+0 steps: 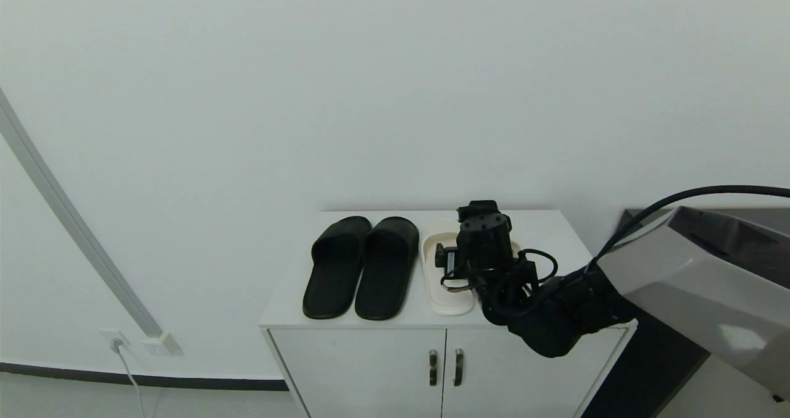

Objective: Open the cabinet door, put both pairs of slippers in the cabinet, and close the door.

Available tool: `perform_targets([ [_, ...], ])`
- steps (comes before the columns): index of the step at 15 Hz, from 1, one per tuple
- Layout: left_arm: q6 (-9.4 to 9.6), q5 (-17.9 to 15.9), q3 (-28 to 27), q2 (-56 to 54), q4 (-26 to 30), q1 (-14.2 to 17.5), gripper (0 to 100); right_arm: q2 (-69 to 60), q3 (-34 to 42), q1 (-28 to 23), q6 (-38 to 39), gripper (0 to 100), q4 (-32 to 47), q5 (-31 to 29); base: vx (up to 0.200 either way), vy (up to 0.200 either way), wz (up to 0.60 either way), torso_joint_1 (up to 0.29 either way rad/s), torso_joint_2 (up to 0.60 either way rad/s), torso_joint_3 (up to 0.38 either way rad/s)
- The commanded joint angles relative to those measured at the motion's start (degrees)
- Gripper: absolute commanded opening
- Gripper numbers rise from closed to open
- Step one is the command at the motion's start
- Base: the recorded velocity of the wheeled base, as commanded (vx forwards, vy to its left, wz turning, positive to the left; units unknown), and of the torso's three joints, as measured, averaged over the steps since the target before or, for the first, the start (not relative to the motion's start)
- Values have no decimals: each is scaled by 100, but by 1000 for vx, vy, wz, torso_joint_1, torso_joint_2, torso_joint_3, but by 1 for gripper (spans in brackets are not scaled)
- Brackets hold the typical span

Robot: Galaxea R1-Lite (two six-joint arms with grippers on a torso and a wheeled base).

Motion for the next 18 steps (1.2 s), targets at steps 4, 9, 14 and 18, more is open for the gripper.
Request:
perform_targets([
  [4, 0, 3, 0, 0, -1, 0, 0, 332, -347, -110, -17, 100, 11, -1, 0, 0, 0, 0, 0, 0],
  [9, 0, 3, 0, 0, -1, 0, 0, 472, -584, -207, -52, 100, 81, -1, 0, 0, 0, 0, 0, 0],
  [14, 0, 3, 0, 0, -1, 0, 0, 569, -760, -207, -148, 0, 90, -1, 0, 0, 0, 0, 0, 0],
  [18, -9, 3, 0, 0, -1, 0, 0, 507, -716, -207, -201, 0, 64, -9, 0, 0, 0, 0, 0, 0],
])
